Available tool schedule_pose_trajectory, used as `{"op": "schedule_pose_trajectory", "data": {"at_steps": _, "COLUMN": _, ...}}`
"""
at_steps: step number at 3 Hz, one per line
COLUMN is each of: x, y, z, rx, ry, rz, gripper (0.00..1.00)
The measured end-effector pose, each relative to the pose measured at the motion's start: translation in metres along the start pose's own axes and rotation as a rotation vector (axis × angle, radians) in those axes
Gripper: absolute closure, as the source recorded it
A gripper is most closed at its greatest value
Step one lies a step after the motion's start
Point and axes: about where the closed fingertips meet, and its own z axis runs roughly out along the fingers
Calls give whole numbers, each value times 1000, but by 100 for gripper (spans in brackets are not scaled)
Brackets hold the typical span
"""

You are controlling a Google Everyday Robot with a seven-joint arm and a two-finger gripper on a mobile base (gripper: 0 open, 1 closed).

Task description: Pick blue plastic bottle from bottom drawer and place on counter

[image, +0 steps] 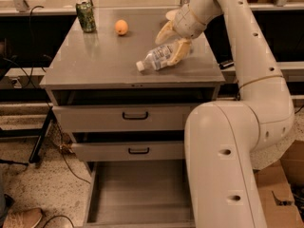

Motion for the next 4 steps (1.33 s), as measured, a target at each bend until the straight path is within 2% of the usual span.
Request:
{"op": "schedule_pose_trajectory", "data": {"at_steps": 2, "x": 4, "y": 1, "z": 5, "rx": -6, "ry": -2, "rz": 11, "gripper": 0}}
{"op": "schedule_pose_trajectory", "data": {"at_steps": 3, "x": 8, "y": 1, "z": -27, "rx": 15, "ry": 82, "rz": 26, "gripper": 0}}
{"op": "schedule_pose_trajectory", "data": {"at_steps": 4, "x": 13, "y": 4, "z": -83, "rx": 64, "ry": 200, "rz": 58, "gripper": 0}}
